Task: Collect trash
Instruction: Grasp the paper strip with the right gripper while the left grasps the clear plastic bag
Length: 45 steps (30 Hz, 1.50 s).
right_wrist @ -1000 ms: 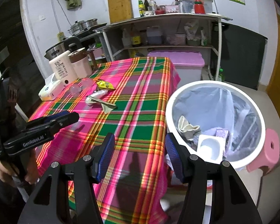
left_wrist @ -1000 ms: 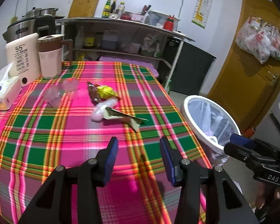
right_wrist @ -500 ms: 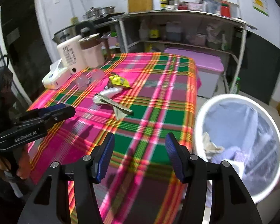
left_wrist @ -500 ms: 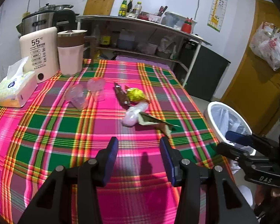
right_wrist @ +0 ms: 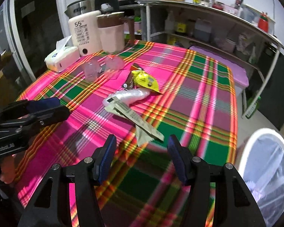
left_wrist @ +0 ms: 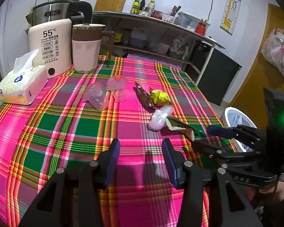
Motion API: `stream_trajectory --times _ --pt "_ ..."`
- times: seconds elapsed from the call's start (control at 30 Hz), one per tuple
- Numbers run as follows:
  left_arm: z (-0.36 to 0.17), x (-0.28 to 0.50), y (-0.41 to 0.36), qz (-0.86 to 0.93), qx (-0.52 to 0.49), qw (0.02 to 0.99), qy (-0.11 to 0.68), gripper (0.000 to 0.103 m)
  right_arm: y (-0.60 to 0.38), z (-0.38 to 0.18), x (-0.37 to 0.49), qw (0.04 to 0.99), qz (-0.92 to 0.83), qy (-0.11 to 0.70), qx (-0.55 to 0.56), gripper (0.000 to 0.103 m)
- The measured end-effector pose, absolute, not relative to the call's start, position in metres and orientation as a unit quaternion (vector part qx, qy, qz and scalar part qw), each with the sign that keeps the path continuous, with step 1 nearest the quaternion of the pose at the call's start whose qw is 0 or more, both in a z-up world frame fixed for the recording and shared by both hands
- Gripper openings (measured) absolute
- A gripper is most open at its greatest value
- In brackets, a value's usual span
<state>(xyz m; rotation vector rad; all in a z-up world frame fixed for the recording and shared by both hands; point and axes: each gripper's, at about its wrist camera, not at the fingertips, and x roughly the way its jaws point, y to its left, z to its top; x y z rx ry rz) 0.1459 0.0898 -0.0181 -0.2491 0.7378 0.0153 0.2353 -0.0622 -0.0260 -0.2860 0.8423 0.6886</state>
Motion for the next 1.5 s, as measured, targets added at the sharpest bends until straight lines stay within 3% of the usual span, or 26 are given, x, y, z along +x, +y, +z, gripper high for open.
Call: stream_trajectory --times 0.17,0.33,0.77,1.2,1.23,1.27,1.33,1.4,1.5 --pt "-0.017 0.147 0.095 0.009 -0.126 0.925 0.358 0.048 -0.050 -0.032 0.244 0.841 0.330 0.403 -0.150 0.057" --pt "-0.017 0.153 0.096 0.006 -0.129 0.925 0.357 0.048 -0.048 -0.034 0.247 0.843 0.324 0.399 -0.155 0.027" --pt "-0.017 0.178 0.081 -0.019 -0.110 0.926 0.362 0.048 -0.084 -0.022 0.244 0.852 0.323 0.406 -0.077 0.004" --pt "-0.028 0.222 0.056 -0.036 -0.060 0.920 0.386 0.049 -0.114 -0.020 0.252 0.856 0.305 0.416 -0.024 0.004" --pt "-0.030 0.224 0.054 -0.037 -0.053 0.919 0.389 0.049 -0.115 -0.020 0.253 0.856 0.305 0.417 -0.020 0.004" --pt "-0.031 0.226 0.052 -0.038 -0.050 0.918 0.391 0.041 -0.116 -0.020 0.253 0.856 0.306 0.417 -0.017 0.004" --pt "-0.034 0.227 0.050 -0.041 -0.051 0.915 0.399 0.029 -0.116 -0.020 0.254 0.853 0.309 0.420 -0.013 0.007" --pt "-0.034 0.225 0.052 -0.040 -0.057 0.914 0.399 0.028 -0.115 -0.020 0.253 0.852 0.312 0.420 -0.011 0.011" --pt "-0.032 0.218 0.056 -0.035 -0.063 0.917 0.392 0.028 -0.111 -0.019 0.251 0.849 0.320 0.419 -0.010 0.026"
